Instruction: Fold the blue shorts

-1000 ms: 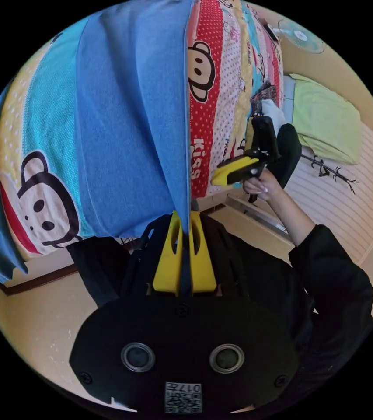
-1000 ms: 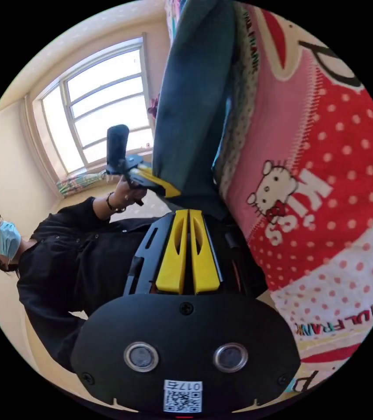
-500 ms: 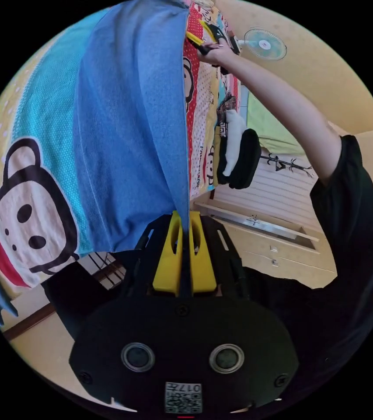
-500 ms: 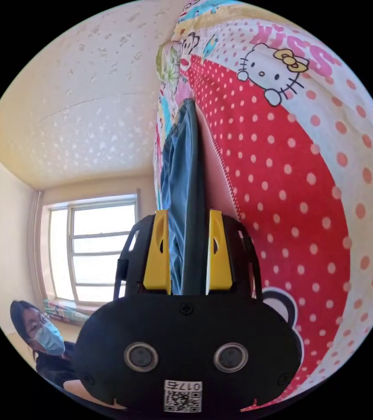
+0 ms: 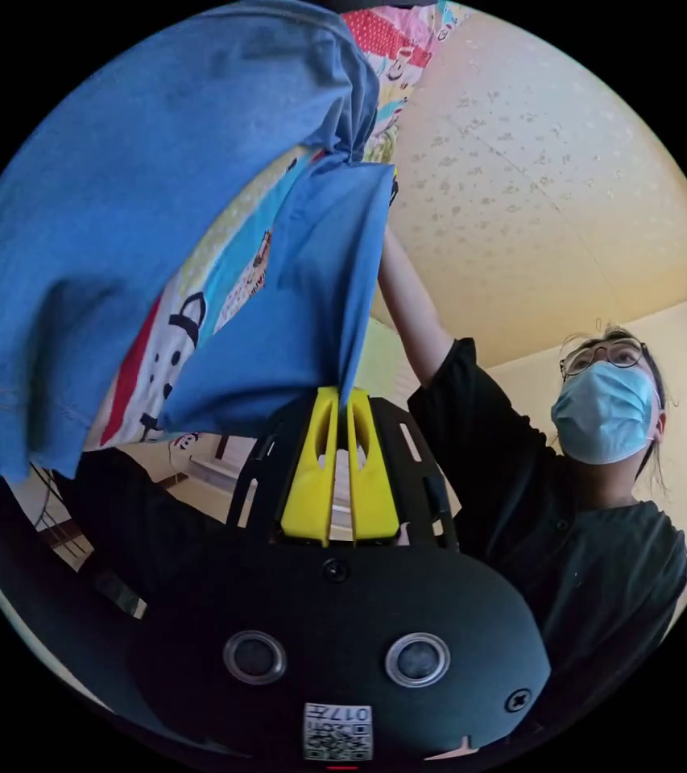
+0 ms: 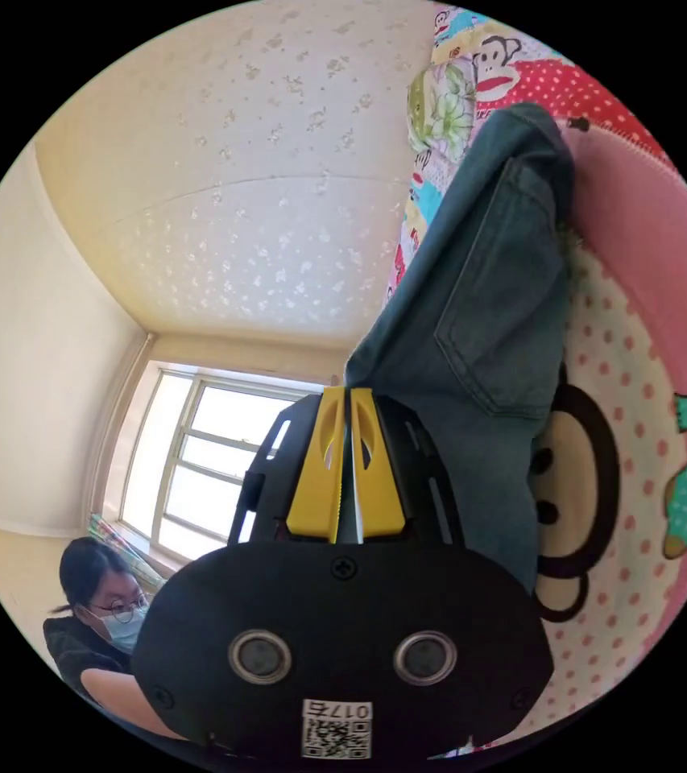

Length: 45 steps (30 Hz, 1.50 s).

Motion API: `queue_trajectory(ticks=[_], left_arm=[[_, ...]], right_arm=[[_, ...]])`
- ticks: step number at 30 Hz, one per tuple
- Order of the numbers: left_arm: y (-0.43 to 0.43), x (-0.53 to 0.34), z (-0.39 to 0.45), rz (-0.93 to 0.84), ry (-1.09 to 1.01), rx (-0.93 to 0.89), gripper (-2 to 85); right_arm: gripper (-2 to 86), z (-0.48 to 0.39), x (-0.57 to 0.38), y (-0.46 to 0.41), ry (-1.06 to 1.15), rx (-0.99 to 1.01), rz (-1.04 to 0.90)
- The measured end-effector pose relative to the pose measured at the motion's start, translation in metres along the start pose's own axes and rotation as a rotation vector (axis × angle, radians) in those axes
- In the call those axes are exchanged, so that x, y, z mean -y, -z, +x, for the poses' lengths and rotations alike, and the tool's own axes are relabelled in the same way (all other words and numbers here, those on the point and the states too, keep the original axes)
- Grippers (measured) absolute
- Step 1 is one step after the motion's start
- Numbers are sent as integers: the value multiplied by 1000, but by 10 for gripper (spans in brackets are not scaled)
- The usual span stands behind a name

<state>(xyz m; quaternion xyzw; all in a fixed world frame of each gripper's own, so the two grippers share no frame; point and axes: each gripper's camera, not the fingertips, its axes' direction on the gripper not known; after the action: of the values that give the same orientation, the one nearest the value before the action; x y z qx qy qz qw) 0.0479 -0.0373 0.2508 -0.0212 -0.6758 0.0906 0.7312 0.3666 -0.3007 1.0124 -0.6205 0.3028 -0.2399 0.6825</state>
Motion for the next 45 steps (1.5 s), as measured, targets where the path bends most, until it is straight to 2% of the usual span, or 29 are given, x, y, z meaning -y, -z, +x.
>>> queue_trajectory(ticks=[5, 9, 13, 16, 18, 20, 22, 24, 27, 29, 31, 32, 33, 36, 39, 43, 44, 45], left_arm=[[88, -2, 3, 172, 33, -48, -8], [146, -4, -6, 271, 70, 10, -7], [170, -7, -12, 286, 107, 54, -2], [184, -11, -2, 305, 125, 179, 11], [196, -14, 6, 323, 158, 286, 50], [203, -10, 19, 328, 148, 369, 95], [198, 10, 40, 262, 58, 453, 111], [184, 33, 51, 189, -9, 505, 122], [153, 70, 55, 32, -87, 552, 134], [139, 79, 51, -16, -88, 576, 113], [120, 80, 43, -72, -93, 530, 73], [112, 79, 38, -121, -87, 514, 64], [94, 75, 29, -224, -66, 489, 54], [57, 52, 22, -419, -25, 513, 51], [34, 20, 19, -637, -1, 612, 49], [29, -20, -12, -859, 282, 588, 51], [30, -24, -14, -876, 297, 625, 51], [32, -28, -14, -891, 289, 750, 51]], right_arm=[[14, 24, -32, -124, -51, -8, -109], [30, 61, -67, -184, -132, -12, -186], [62, 71, -83, -191, -117, 13, -261], [78, 51, -105, -180, -47, 23, -500], [88, 17, -148, -155, 68, -135, -709], [96, -4, -193, -123, 122, -274, -793], [106, -16, -239, -84, 132, -425, -799], [128, -16, -304, -30, 48, -596, -726], [146, 0, -386, 10, -129, -549, -638], [145, 4, -427, 4, -145, -484, -598], [137, -7, -442, -9, -67, -539, -579], [107, -11, -438, -17, -57, -639, -626], [53, -6, -436, -31, -75, -626, -794], [29, -16, -444, -38, -50, -508, -1068], [22, -46, -458, -5, 14, -536, -1212], [27, -54, -472, 41, -127, -564, -1344], [31, -50, -472, 51, -179, -609, -1363], [37, -44, -469, 58, -225, -682, -1381]])
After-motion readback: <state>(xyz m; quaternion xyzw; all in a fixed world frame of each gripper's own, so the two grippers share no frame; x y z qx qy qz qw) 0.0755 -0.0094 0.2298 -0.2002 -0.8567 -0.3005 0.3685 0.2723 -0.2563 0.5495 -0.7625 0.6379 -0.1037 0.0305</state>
